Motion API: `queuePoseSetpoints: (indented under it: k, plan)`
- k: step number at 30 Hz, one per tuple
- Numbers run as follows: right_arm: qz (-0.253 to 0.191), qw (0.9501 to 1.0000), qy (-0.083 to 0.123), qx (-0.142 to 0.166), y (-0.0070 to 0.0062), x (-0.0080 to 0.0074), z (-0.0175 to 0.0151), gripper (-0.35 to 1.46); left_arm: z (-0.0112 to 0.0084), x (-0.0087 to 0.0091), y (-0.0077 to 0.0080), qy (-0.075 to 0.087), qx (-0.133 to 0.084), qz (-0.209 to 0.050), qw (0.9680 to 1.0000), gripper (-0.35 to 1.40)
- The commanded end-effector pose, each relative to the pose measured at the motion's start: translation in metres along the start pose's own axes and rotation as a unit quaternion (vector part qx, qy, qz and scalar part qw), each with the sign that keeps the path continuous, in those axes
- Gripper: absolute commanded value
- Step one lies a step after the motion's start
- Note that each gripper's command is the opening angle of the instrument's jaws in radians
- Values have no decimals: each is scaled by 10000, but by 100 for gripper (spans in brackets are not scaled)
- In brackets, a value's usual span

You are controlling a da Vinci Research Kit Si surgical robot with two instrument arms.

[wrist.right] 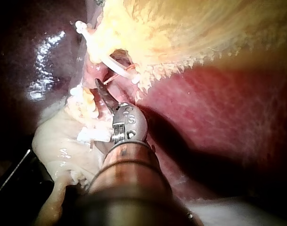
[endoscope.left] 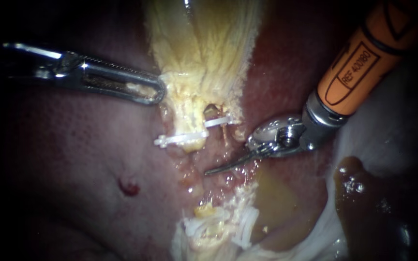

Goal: Go back from the cut right tube

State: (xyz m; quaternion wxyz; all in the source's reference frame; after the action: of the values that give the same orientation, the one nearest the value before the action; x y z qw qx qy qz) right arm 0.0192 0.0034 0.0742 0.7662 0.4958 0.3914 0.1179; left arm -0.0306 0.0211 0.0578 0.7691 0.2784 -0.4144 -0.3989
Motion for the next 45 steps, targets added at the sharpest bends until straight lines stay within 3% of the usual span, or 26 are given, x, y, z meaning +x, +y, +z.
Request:
queuePoseSetpoints:
  k: [1, 6, 10, 13, 22, 24, 27, 30, 32, 35, 37, 43, 45]
  plan:
    - [-5, 10000, -3, 4, -1, 0, 0, -35, 1, 0, 1, -1, 2, 1, 10000, -35]
    - [-16, 10000, 3, -9, -4, 0, 2, -35, 0, 1, 3, -6, -9, 2, 10000, -35]
    - [-86, 9996, 198, -162, -11, 2, 5, 76, 0, 1, 4, -6, -9, 2, 10000, -35]
    - [-87, 9991, 341, -224, -15, 4, 8, 111, 1, 1, 5, -6, -9, 2, 10000, -35]
    - [-256, 9984, 396, -309, -16, 6, 9, 131, 1, 1, 6, -6, -9, 3, 10000, -35]
    - [-394, 9961, 537, -578, -18, 5, 7, 141, 0, 1, 6, -6, -9, 4, 10000, -35]
    - [-645, 9892, 761, -1077, -29, 2, -3, 143, 0, 2, 7, -12, -21, 4, 10000, -35]
    - [-1058, 9771, 822, -1651, -43, 0, -16, 143, -1, 2, 8, -12, -20, 5, 10000, -35]
    - [-1289, 9687, 599, -2033, -51, -1, -25, 145, -1, 2, 9, -11, -20, 5, 10000, -35]
    - [-1594, 9547, 31, -2512, -61, -2, -39, 145, -1, 2, 9, -11, -19, 5, 10000, -35]
    - [-1661, 9481, -183, -2706, -68, 0, -47, 145, -1, 2, 9, -18, -33, 5, 10000, -35]
    - [-1730, 9352, -305, -3074, -90, 15, -75, 145, -1, 2, 9, -18, -32, 5, 10000, -35]
    - [-1721, 9331, -329, -3140, -96, 19, -81, 145, -1, 2, 10, -18, -32, 5, 10000, -35]
